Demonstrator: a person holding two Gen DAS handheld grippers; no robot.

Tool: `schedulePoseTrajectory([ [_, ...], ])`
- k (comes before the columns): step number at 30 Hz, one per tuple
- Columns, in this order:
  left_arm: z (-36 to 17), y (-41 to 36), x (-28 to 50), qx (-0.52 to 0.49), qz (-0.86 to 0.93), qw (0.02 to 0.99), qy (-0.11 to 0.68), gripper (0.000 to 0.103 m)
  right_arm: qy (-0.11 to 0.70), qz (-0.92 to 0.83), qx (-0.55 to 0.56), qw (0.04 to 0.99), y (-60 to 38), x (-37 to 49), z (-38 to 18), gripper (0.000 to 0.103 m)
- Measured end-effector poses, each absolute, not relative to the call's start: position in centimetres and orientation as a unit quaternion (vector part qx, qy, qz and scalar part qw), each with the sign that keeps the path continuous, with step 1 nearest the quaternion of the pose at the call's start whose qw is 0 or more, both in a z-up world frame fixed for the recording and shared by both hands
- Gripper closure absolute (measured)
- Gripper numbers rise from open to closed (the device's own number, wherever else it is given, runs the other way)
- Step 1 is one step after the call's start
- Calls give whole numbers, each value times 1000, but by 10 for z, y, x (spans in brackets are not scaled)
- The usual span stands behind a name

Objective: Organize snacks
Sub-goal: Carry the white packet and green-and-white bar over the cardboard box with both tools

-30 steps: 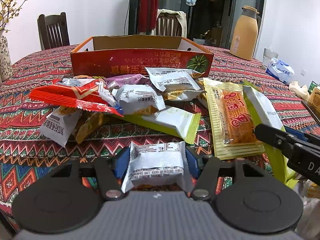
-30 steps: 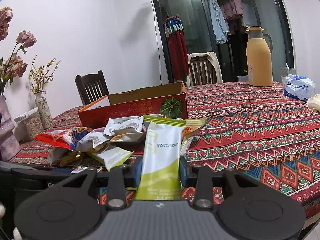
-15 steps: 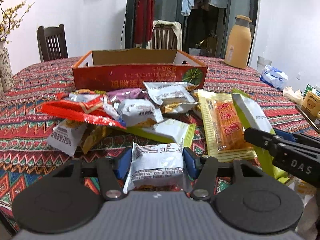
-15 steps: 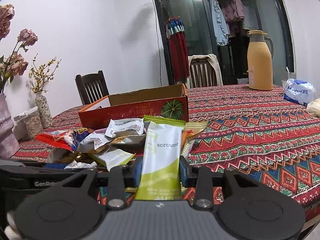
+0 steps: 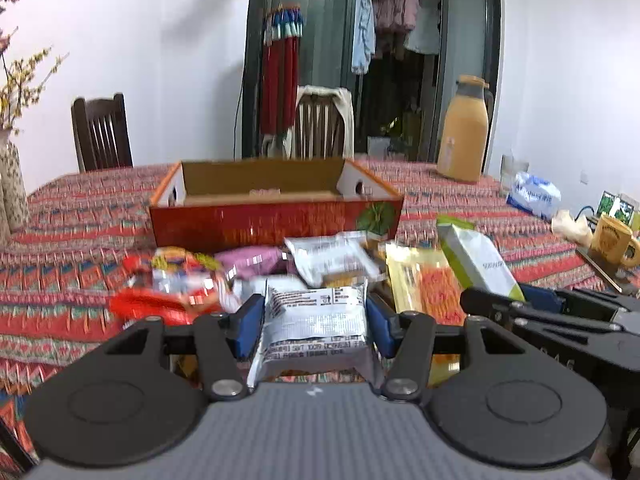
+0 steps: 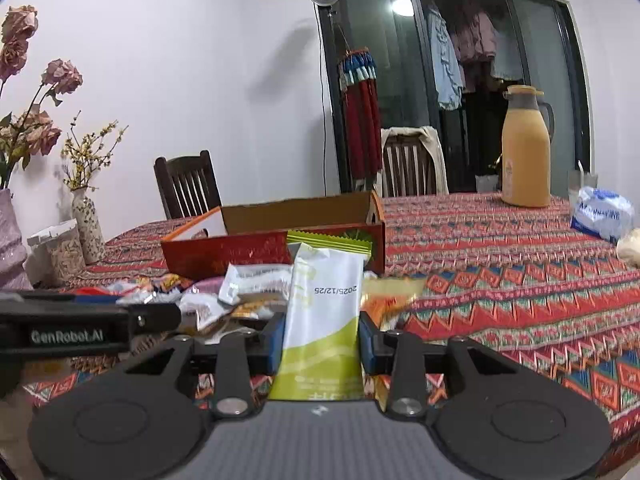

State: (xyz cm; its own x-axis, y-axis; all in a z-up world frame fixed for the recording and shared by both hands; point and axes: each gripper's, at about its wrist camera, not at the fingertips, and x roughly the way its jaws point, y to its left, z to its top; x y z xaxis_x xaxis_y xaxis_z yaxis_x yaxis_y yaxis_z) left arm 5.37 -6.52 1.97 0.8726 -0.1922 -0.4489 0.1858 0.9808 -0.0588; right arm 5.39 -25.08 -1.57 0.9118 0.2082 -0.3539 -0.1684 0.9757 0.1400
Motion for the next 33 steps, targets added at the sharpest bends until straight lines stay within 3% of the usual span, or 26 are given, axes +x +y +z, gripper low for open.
schedulePoseTrajectory([
  [16,69,-43,106,-30,-79,979,184,47,149,98,42,983,-240,107,25,67],
  [33,100,-14,210,-52,-35,980,189,47,139,88,46,985,-227,219,69,67],
])
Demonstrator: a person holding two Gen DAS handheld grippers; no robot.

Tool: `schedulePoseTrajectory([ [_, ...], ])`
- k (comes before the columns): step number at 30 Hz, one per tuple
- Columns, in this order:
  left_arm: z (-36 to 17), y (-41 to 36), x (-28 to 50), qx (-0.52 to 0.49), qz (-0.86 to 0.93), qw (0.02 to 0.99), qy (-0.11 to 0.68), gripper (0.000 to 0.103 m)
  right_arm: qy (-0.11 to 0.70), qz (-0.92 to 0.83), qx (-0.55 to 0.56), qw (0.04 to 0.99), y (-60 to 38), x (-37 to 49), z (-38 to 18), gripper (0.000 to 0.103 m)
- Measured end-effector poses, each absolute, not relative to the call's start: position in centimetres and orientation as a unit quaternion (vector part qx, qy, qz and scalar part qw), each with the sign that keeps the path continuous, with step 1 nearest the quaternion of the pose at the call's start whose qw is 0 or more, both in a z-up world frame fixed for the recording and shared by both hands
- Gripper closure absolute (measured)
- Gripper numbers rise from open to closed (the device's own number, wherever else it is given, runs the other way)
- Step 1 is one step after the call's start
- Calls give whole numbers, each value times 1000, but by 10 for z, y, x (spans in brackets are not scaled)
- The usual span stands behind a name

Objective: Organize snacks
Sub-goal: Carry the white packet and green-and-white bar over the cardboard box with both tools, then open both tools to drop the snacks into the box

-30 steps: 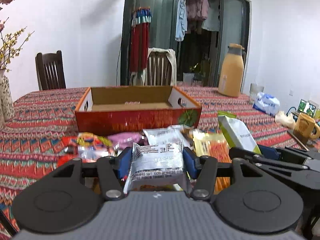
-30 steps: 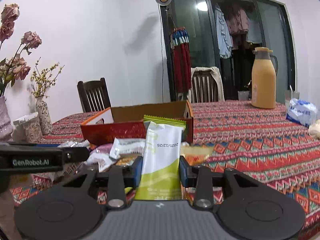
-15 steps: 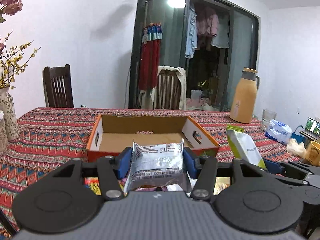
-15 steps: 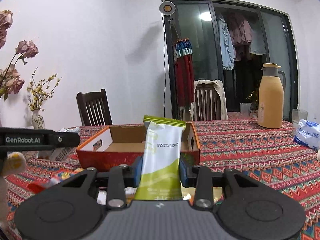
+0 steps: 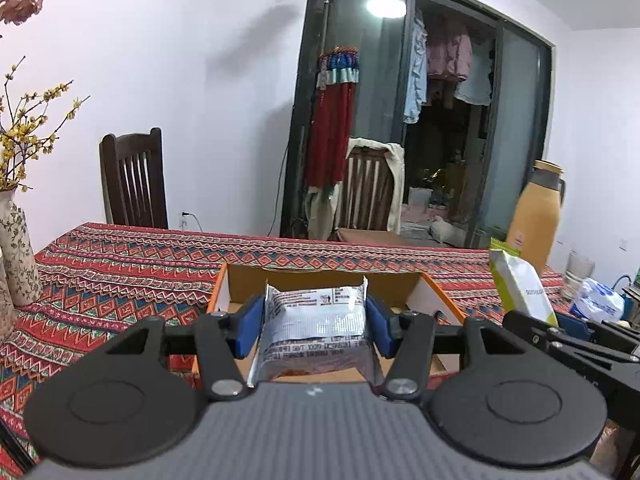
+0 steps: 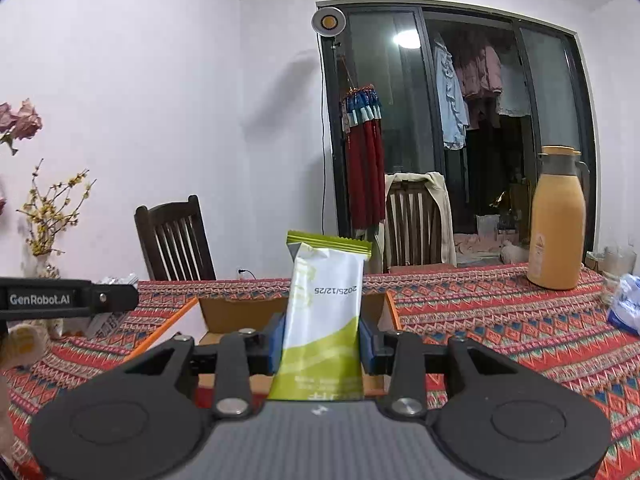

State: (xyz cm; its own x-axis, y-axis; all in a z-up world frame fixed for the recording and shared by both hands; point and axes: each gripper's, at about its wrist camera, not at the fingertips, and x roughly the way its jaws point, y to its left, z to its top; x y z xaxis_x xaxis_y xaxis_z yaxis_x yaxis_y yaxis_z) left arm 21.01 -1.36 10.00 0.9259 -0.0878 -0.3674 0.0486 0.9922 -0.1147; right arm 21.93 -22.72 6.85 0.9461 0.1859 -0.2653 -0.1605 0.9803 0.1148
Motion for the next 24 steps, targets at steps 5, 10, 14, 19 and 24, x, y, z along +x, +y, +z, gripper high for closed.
schedulePoseTrajectory([
  [5,95,-7,243,-60,-21,978,199,47,147,89,45,984,-214,260,72,67],
  [10,79,8,275,-68,2,974,216,47,171,95,43,980,-195,306,64,67],
  [14,61,22,297,-79,19,969,235,48,193,98,47,975,-189,332,46,67],
  [19,44,29,312,-85,19,962,260,48,230,102,54,966,-190,350,22,66],
  [24,42,30,306,-93,16,962,255,26,244,95,62,963,-196,351,17,27],
])
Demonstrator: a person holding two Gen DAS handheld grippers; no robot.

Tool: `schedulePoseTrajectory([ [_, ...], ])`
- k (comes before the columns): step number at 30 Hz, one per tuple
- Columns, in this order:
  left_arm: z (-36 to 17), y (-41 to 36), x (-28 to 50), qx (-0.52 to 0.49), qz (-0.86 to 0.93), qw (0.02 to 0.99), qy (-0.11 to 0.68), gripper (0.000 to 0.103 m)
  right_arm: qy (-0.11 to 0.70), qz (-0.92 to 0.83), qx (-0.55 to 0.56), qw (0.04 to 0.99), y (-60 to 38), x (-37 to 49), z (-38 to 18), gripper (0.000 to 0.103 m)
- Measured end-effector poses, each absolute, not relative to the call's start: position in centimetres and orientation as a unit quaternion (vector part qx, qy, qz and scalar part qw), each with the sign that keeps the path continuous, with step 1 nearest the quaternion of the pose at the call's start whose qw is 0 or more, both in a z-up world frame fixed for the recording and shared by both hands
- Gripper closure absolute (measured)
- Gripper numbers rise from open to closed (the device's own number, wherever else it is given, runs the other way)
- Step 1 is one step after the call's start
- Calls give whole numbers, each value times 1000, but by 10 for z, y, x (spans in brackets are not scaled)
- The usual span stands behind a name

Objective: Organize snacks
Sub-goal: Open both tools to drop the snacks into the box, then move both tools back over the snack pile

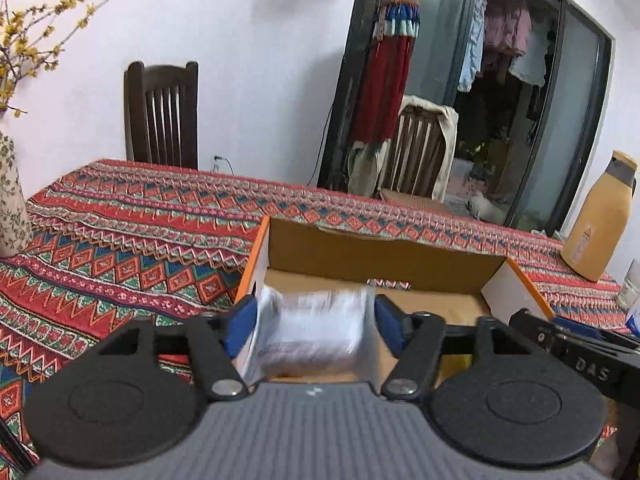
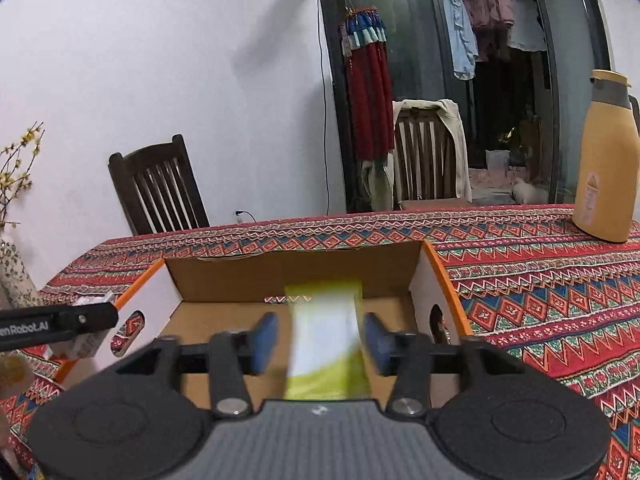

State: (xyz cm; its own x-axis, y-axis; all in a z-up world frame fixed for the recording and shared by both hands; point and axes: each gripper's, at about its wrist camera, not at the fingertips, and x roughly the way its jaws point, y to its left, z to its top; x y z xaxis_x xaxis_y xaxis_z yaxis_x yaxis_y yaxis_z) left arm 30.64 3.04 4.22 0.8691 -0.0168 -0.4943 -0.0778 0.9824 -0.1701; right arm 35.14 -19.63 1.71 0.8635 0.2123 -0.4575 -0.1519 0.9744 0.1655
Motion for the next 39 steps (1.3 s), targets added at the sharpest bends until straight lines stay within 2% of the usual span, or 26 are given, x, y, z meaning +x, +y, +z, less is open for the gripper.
schedulePoseTrajectory([
  [1,44,31,304,-95,17,963,250,20,240,94,64,964,-197,349,18,13],
  [2,45,32,300,-98,19,965,243,6,233,92,66,966,-198,345,19,10],
  [3,47,31,297,-99,24,967,235,0,226,90,68,968,-199,342,21,5],
  [5,51,31,291,-99,26,969,224,0,215,90,73,970,-200,337,24,0],
  [28,86,21,252,-89,26,978,188,0,153,90,62,982,-206,291,60,0],
  [39,76,27,211,-86,23,975,203,0,167,106,46,979,-202,242,51,0],
])
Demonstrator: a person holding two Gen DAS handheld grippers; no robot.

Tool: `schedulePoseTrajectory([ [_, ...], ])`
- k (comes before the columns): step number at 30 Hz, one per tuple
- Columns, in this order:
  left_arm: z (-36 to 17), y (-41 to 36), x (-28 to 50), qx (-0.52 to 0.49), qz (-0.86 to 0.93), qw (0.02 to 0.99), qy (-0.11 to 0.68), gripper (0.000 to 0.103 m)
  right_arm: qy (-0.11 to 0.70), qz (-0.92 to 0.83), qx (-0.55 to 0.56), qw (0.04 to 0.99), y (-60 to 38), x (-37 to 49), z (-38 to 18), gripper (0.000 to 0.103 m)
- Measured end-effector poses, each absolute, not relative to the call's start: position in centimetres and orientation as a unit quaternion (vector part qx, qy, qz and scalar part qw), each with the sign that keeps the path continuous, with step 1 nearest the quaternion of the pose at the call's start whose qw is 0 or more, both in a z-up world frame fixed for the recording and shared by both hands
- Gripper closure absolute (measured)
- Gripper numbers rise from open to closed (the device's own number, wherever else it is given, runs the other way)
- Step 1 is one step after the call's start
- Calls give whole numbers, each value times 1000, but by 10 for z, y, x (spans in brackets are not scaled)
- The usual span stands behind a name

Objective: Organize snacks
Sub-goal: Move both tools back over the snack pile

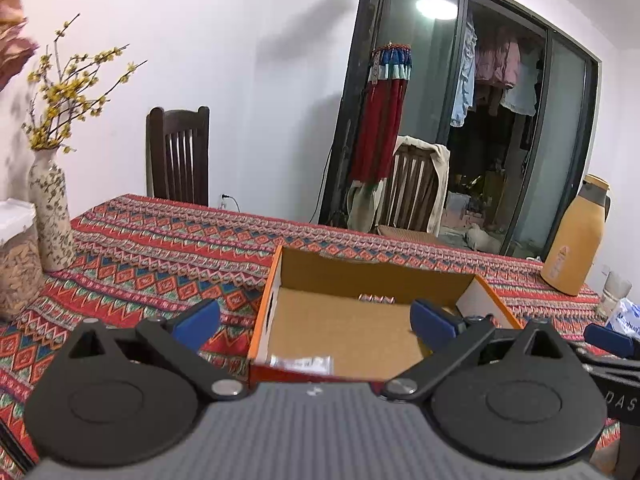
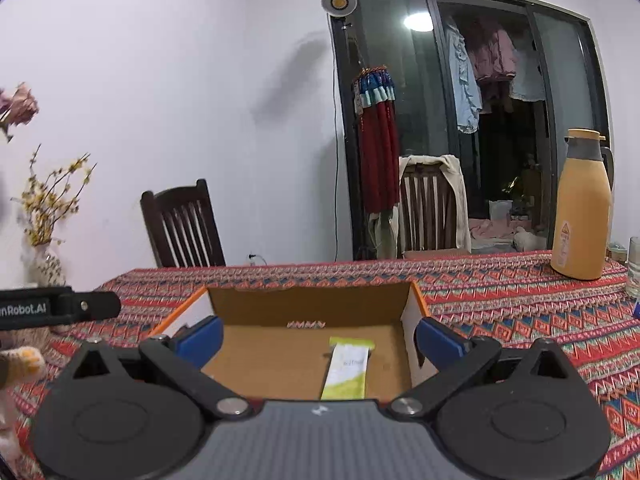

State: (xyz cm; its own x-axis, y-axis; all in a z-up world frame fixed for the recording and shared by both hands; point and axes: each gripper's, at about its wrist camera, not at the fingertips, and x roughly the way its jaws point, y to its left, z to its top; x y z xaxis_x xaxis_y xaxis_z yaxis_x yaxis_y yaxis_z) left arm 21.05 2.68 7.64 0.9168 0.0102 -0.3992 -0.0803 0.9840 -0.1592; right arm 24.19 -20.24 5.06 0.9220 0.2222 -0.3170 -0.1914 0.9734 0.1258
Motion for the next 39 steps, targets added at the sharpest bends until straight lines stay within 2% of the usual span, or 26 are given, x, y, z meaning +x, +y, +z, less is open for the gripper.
schedulePoseTrajectory([
  [22,15,41,138,-78,29,964,254,0,249,89,38,964,-204,154,-11,0],
  [39,-8,53,102,-63,20,969,239,0,278,72,48,957,-220,128,-38,0],
])
